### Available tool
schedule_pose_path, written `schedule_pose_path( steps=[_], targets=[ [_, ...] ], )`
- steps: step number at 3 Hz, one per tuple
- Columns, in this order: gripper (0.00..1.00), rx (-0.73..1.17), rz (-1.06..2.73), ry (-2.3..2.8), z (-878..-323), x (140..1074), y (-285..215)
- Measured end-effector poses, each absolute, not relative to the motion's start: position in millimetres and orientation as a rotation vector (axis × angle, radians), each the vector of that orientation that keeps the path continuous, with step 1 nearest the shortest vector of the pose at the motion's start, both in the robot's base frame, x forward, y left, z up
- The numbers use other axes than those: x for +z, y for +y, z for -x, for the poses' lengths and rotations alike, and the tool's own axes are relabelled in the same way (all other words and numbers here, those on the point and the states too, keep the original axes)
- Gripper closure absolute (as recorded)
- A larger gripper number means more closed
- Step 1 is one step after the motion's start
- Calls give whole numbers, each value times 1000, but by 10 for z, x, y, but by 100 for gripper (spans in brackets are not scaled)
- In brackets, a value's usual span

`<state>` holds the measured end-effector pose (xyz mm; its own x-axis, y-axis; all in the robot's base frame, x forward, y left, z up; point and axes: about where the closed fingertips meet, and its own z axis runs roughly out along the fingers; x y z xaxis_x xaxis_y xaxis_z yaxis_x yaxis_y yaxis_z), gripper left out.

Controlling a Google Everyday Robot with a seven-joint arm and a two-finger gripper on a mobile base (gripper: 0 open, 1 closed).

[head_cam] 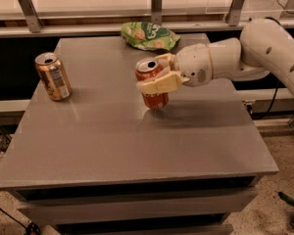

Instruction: Place coke can upright

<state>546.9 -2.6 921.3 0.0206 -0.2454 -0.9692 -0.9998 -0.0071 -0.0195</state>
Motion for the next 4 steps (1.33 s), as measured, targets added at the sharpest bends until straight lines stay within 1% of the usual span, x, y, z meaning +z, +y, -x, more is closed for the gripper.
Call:
schedule_pose_path(
  steps=[1,2,4],
  targets=[
    [100,1217,1291,1205,-5359,9426,107],
    [100,1229,1292,1193,-5337,9472,154],
    [100,1204,1296,1195,-5389,9311,66]
  ],
)
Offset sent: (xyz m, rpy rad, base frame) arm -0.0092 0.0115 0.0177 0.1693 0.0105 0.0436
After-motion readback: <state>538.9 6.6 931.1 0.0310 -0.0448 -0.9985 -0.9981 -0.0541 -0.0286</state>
